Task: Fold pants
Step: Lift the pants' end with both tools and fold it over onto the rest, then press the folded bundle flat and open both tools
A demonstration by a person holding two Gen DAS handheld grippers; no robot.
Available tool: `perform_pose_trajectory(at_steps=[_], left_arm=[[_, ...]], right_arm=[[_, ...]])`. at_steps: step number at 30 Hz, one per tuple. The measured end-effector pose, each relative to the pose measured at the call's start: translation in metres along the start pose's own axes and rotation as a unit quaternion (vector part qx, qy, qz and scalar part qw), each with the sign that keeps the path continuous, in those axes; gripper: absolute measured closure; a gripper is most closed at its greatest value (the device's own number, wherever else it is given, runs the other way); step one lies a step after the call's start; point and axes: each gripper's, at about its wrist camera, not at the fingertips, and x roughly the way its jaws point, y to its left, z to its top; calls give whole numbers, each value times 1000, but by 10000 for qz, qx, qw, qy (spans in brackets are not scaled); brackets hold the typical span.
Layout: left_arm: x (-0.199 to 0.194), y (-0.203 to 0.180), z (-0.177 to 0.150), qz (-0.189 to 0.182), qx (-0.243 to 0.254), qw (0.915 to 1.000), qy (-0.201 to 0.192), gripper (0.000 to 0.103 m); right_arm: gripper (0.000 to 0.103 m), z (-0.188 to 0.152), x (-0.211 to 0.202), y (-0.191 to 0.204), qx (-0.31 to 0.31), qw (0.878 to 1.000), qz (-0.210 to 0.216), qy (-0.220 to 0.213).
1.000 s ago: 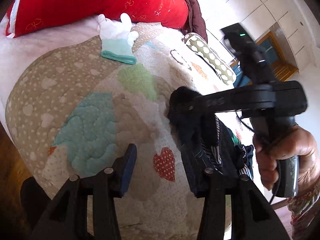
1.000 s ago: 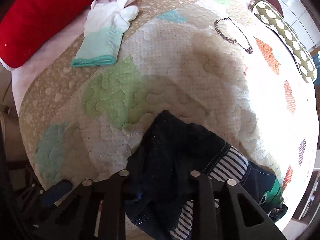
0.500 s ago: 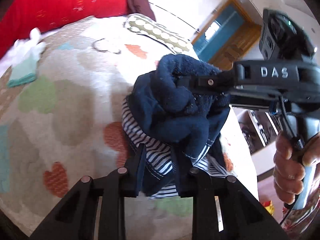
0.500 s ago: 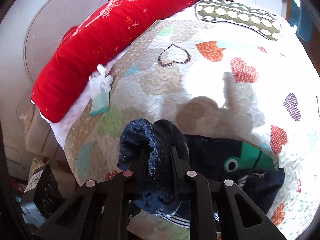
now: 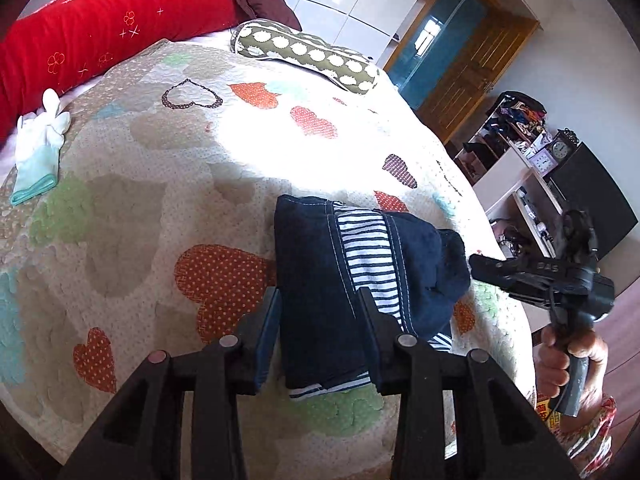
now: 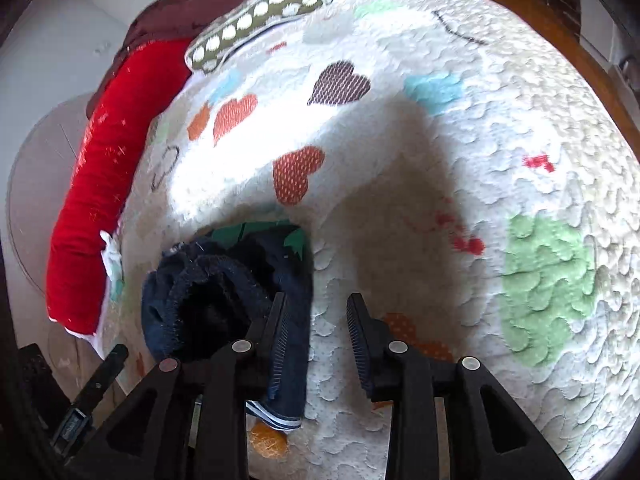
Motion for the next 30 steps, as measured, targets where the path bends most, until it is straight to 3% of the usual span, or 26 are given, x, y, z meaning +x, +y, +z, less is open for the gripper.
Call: perform_pose_trajectory(at_steps=[3,5,7,11,15,17,18,19,20,23,26,30], left_arm=[[16,-8,5,19,73,9999,116,66],[32,-16,5,59,111,9995,298,65],[49,-22,-1,93,179,9984,524,65],[61,-28,-11,257,334,9967,700,65],[36,-24,-7,-36,399,9979,511,64],[28,-13,0,20,332,9988,365,47],[27,-5,4,52,237,9992,312,44],[28,5,8,74,105,9995,304,42],[32,16,11,58,-74,9993,355,42],[52,37,18,-443,-461,9959,633,35],[76,39,24,-944,-467,9904,895,29],[97,19,27,-1314,-216,9845,1138,27]], right_arm=[[70,0,-34,7,-114,9953,817,-500],[70,-2,-44,25,-216,9863,1542,-549],[70,-2,-36,47,-386,9796,1929,-419],[70,-7,15,62,-255,9848,1717,-20],[75,-14,51,33,-140,9971,747,35],[71,-15,46,21,-66,9970,777,-29],[68,-15,39,19,-83,9984,543,-113],[57,-16,30,18,-177,9989,361,-258],[46,-17,22,14,-275,9981,367,-402],[29,-14,8,5,-197,9945,847,-579],[26,-11,18,0,-57,9926,1126,-441],[25,-11,57,-5,297,9914,1267,-127]])
